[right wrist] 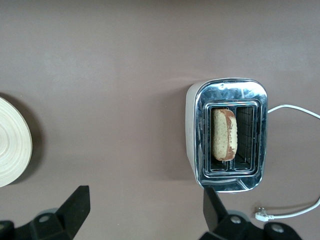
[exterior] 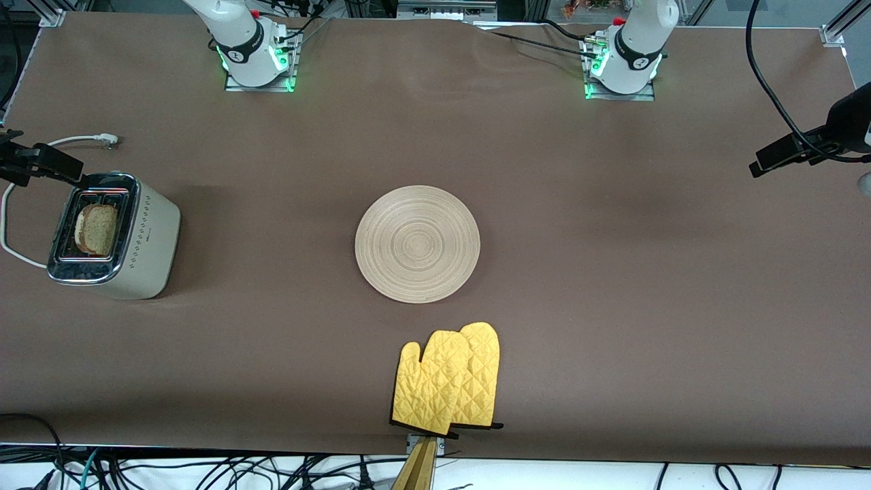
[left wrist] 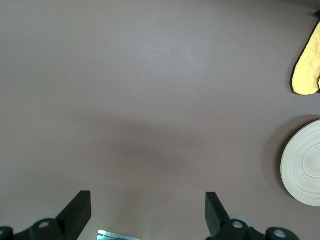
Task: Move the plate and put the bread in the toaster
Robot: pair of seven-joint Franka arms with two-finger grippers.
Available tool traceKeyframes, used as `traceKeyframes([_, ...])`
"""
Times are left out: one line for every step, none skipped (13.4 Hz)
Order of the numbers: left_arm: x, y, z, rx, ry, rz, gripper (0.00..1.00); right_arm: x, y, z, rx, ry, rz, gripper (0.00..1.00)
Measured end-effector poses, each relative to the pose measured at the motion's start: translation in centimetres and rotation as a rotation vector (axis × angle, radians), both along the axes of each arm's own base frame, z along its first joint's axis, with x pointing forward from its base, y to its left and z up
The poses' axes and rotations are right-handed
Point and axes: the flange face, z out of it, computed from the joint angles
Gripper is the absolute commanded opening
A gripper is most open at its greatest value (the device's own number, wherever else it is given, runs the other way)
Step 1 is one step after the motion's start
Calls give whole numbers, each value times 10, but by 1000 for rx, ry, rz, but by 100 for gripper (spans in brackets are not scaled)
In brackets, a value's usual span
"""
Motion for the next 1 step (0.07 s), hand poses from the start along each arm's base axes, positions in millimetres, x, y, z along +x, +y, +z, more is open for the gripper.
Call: traceKeyframes([0, 0, 0, 0, 0, 0, 100, 0, 0, -1, 0, 1, 0, 100])
